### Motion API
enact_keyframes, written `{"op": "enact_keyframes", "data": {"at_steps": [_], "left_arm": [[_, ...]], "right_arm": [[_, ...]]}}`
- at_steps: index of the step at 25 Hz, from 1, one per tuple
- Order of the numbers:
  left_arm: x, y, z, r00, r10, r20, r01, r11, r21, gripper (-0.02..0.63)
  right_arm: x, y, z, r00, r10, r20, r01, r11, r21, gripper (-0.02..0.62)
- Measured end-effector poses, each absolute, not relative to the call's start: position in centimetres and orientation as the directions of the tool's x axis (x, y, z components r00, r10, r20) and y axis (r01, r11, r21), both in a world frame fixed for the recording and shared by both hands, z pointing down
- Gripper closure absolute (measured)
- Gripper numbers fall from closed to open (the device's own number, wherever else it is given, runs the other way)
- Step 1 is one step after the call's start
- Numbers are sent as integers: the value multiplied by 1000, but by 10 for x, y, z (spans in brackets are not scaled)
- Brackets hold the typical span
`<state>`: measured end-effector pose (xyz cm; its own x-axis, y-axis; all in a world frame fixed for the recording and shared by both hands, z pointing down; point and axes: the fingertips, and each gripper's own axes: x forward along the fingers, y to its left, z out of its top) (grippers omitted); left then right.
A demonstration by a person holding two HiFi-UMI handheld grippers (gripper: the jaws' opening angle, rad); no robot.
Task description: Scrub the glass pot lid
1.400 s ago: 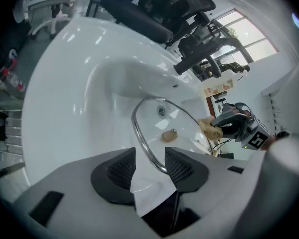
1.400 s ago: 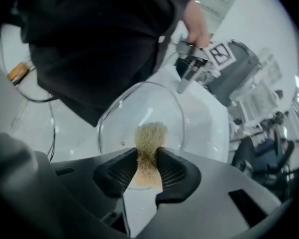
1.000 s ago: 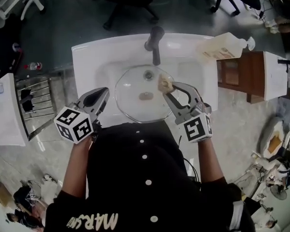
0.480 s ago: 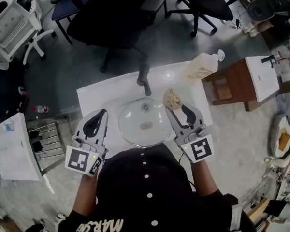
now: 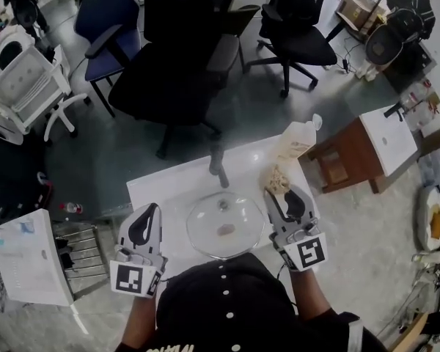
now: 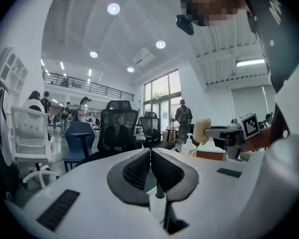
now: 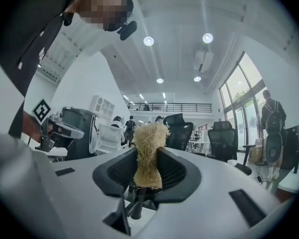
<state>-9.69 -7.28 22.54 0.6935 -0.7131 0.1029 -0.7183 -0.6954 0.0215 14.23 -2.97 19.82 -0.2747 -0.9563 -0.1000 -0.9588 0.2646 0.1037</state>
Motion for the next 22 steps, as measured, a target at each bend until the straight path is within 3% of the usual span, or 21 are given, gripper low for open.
{"op": "enact_keyframes", "data": {"at_steps": [15, 22], "left_arm": [[-90, -67, 237, 680, -711, 179, -726, -687, 29, 580], [-87, -63, 233, 683, -709, 175, -713, -699, -48, 580]], "right_arm": [[135, -23, 179, -280, -948, -150, -956, 262, 131, 460], [129, -21, 177, -299, -944, -139, -946, 275, 173, 460]]}}
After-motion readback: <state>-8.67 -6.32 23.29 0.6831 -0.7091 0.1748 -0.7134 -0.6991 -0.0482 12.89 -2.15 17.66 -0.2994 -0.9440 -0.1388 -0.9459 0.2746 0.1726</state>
